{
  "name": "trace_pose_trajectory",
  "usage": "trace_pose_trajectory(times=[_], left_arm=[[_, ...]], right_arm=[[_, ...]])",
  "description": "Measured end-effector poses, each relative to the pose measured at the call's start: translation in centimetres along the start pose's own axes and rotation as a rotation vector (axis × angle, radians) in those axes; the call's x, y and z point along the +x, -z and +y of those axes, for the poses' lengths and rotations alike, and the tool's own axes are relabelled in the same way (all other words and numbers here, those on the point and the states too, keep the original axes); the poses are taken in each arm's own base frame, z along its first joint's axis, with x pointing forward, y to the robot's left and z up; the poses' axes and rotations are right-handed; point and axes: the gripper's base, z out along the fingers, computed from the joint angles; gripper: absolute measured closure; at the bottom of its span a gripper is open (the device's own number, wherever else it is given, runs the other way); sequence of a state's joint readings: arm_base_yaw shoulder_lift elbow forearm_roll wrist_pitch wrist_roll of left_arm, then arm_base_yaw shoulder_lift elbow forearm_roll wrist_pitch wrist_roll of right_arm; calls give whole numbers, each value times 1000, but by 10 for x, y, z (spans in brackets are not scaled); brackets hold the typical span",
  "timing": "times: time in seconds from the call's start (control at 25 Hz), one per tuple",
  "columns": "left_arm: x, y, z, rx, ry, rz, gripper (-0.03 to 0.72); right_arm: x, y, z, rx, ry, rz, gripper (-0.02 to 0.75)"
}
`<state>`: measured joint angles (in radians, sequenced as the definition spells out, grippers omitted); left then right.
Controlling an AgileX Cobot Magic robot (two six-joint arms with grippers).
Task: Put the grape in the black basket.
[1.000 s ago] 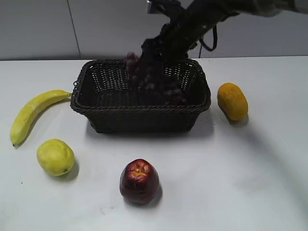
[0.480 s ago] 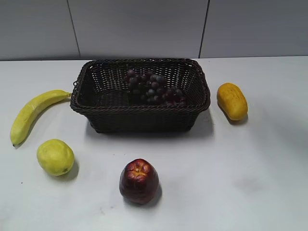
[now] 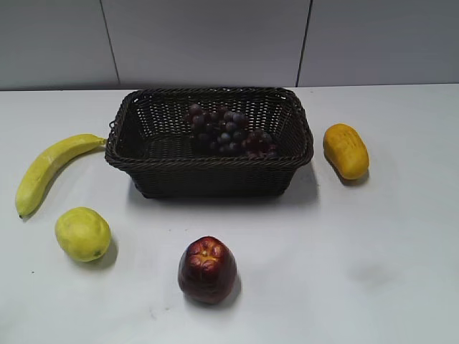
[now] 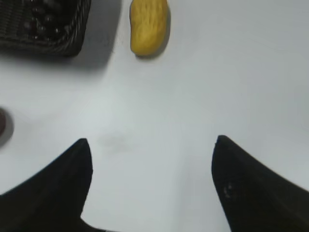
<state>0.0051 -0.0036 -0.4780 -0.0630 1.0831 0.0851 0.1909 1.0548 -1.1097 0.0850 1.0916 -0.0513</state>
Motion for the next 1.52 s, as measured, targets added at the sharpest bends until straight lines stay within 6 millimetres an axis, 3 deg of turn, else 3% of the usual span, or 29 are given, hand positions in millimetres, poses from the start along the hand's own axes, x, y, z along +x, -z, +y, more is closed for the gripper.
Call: trace_pose_trajectory(times=[0.28, 0.48, 0.68, 0.92, 1.52], left_arm=[[0, 0, 0, 0, 0, 0, 452], [0, 0, 0, 0, 0, 0, 452], [0, 0, 0, 0, 0, 0, 452], [0, 0, 0, 0, 0, 0, 452], [0, 0, 0, 0, 0, 0, 452]], right_arm=[[102, 34, 4, 1, -4, -133, 155], [156, 48, 5, 5, 8, -257, 155], [195, 42, 5, 10, 15, -331, 155], [202, 33, 4, 13, 15, -389, 155], [200, 33, 4, 12, 14, -399, 155]])
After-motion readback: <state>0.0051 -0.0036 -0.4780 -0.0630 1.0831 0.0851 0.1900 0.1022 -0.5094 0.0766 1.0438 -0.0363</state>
